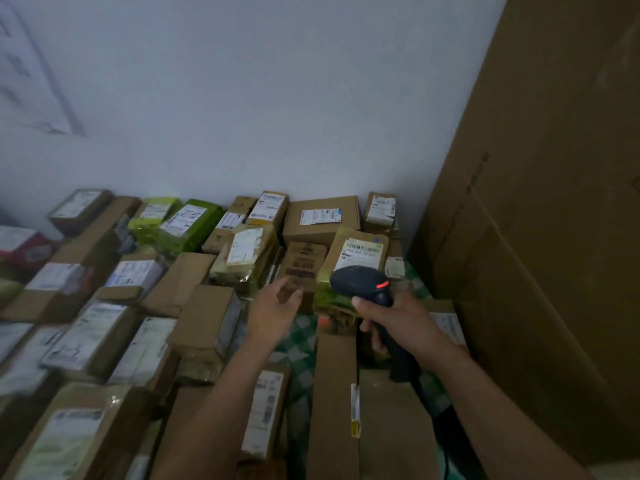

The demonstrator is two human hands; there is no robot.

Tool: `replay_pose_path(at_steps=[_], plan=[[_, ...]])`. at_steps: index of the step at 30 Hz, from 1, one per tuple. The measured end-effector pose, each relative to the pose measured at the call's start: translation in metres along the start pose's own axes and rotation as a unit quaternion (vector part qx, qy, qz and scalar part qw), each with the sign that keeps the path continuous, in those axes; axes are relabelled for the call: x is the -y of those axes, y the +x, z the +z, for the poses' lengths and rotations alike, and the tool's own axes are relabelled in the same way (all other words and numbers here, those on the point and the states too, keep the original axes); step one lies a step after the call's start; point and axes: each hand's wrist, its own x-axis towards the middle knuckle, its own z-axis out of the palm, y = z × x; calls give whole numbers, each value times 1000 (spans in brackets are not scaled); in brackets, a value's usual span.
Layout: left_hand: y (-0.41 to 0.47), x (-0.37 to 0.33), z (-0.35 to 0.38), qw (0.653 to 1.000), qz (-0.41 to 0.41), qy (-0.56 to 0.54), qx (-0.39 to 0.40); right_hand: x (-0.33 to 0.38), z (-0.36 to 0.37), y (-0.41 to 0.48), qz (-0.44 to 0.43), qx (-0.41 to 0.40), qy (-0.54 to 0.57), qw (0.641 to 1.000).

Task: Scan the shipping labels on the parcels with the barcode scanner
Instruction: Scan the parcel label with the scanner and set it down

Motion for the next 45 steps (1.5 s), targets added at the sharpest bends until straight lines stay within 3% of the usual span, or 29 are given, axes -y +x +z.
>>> replay_pose_path(at_steps=[5,8,12,17,23,29,35,38,45], plan=[[-53,74,-1,992,-35,115,28,-12,43,-14,34,51,-44,997],[-81,103,9,957,-86,273,51,-22,62,-23,58,60,-68,994],[-101,114,9,943,-122,305,59,-35,82,-37,93,39,-72,992],[-102,123,-3,966,-180,180,42,-39,96,-57,117,12,-44,992],[-113,104,-21,989,-146,31,25,-40,110,-75,106,-14,81,991],[-135,69,-34,986,-95,-137,-8,-45,115,-90,79,-52,167,981],[-156,67,-57,953,-77,-264,122,-36,96,-106,75,-57,312,945],[-173,72,-52,942,-94,-289,143,-34,90,-120,62,-62,277,957],[-207,83,-46,961,-149,-232,-27,-35,70,-165,10,-6,120,993]])
